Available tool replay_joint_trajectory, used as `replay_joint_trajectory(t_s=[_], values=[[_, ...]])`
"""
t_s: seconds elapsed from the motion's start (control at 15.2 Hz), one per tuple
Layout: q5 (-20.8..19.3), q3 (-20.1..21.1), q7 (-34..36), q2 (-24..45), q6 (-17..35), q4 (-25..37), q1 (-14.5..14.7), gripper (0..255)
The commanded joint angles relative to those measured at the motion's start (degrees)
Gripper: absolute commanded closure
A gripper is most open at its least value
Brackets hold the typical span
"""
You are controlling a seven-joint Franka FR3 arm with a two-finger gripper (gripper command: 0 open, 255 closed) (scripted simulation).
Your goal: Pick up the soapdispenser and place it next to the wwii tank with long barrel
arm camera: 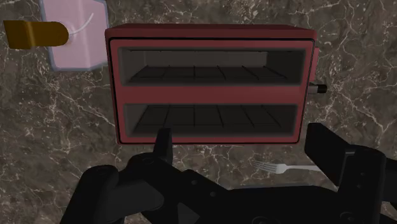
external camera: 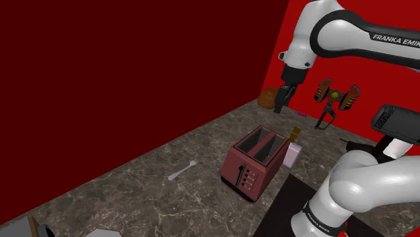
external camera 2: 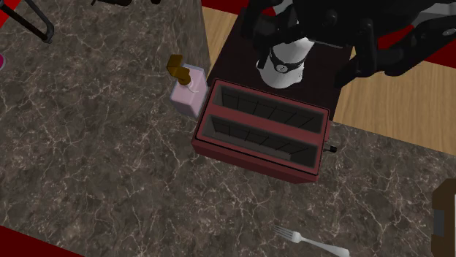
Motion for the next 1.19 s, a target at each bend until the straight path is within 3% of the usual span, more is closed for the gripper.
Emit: replay_joint_trajectory(t_s=[0.0,0.59,1.12], values=[[0.0,0.0,0.0,0.0,0.0,0.0,0.0,0],[-6.7,-9.77,-8.77,-0.37,11.9,-11.51,-4.0,0],[-12.7,-19.69,-16.68,5.9,24.66,-17.03,-7.97,0]])
